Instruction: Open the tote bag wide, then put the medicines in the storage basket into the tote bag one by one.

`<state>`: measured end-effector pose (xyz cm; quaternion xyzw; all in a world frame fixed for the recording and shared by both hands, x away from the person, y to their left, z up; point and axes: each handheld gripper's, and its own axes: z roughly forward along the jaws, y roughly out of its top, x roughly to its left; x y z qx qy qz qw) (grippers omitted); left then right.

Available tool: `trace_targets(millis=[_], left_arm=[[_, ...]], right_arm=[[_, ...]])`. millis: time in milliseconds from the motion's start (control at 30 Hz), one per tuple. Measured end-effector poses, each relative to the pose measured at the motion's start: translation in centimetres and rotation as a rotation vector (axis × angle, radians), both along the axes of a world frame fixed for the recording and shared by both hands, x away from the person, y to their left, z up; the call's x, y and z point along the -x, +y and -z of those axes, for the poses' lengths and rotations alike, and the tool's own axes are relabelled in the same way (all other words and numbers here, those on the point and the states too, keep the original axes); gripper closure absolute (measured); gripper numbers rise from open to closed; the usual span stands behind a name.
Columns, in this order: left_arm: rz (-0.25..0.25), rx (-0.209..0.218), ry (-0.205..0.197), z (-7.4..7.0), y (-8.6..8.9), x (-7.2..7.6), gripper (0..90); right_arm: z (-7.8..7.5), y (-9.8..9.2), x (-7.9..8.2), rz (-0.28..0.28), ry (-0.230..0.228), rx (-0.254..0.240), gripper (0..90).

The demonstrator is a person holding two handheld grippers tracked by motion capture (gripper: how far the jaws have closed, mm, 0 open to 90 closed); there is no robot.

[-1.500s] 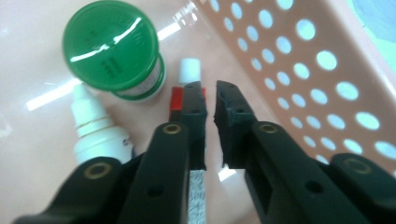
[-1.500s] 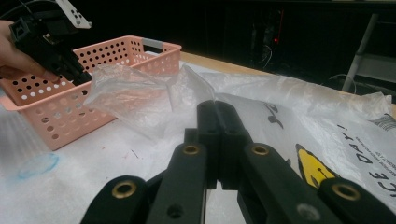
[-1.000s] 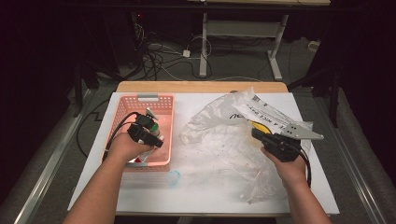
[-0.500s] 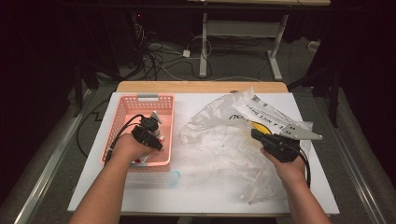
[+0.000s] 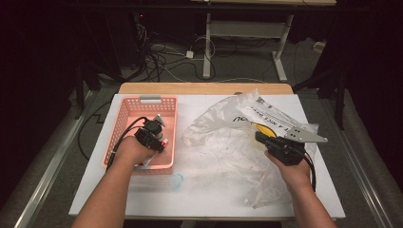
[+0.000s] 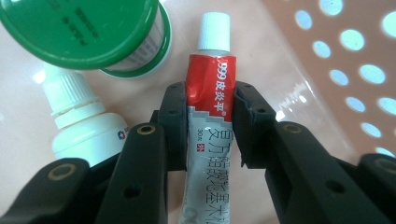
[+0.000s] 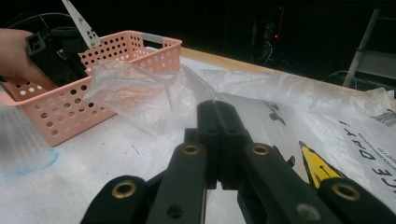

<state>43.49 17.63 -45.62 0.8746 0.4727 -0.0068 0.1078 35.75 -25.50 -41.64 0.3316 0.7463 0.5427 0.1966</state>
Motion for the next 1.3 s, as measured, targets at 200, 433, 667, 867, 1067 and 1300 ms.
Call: trace_targets(millis=[200,433,667,867,1067,1300], left_arm=[[0.005,-0.009,-0.012,-0.1,-0.1,0.1,66.7],[0.014,0.010,-0.041,-0.5,0.0,0.3,66.8],[0.017,0.040,-0.081,-1.0,0.3,0.6,66.9],[-0.002,0.034,-0.120,-1.6,0.5,1.0,66.9],[0.008,0.062,-0.150,-2.3,0.8,1.6,66.8],[0.000,0.095,-0.188,-3.1,1.2,2.6,66.9]], right_arm=[[0.0,0.0,0.0,0.003,0.002,-0.004,90.0],[0.0,-0.1,0.0,0.004,-0.002,-0.008,90.0],[0.0,-0.3,-0.2,0.012,-0.002,-0.013,90.0],[0.0,-0.3,0.0,0.010,-0.010,-0.005,90.0],[0.0,-0.6,0.2,0.013,-0.011,-0.006,90.0],[0.0,-0.6,0.2,0.026,-0.012,-0.014,90.0]])
